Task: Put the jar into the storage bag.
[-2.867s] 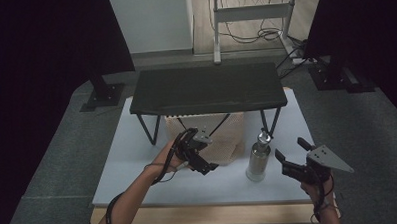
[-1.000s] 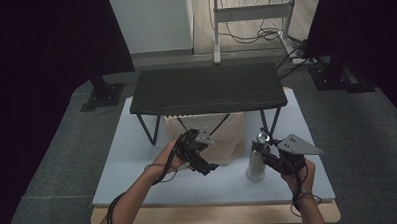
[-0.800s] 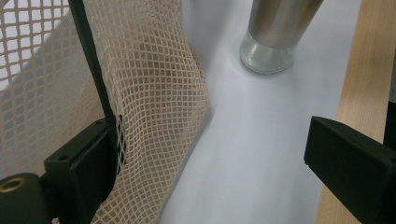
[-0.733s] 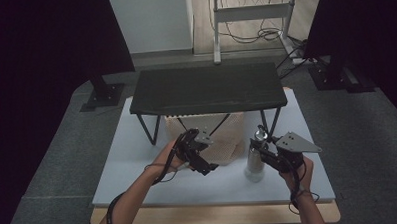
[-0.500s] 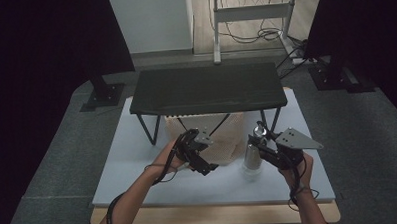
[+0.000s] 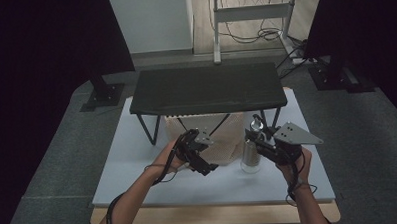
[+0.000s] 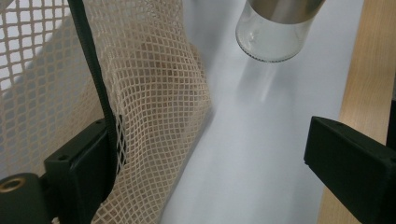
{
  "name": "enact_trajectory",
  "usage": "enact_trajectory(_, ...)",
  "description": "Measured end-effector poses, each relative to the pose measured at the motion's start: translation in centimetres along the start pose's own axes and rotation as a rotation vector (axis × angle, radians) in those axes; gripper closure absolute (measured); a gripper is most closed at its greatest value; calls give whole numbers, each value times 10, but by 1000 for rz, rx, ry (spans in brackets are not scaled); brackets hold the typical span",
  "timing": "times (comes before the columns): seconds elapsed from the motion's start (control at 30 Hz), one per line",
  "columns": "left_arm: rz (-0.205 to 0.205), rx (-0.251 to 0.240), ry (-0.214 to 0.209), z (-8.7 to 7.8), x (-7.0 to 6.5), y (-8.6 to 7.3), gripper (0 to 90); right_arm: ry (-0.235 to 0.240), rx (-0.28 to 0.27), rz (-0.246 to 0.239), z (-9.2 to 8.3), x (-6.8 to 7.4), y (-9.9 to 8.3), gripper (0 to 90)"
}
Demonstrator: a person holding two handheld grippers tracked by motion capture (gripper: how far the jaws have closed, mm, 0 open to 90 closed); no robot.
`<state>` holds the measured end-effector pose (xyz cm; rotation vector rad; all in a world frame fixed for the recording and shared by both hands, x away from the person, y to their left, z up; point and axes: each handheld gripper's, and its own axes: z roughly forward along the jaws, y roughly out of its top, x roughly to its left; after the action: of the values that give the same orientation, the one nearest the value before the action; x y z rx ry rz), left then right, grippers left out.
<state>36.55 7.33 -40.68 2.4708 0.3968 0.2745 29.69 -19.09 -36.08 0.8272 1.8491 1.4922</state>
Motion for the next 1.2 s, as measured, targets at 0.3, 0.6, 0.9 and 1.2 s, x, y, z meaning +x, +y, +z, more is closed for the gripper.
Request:
enact_trajectory(0.3,-4,0,5,0,-1,0,56,12,-26,2,6,2,15,603)
enact_trajectory(0.6,-4,-2,9,1,-1,0,56,19,-66,-4,11,5,34,603)
enact_trajectory(0.9,-4,-1,16,2,-1,0,52,32,-87,-12,19,11,50,603)
enact_trajectory(1.2,3,-2,19,0,-3,0,49,40,-91,-35,28,19,66,602)
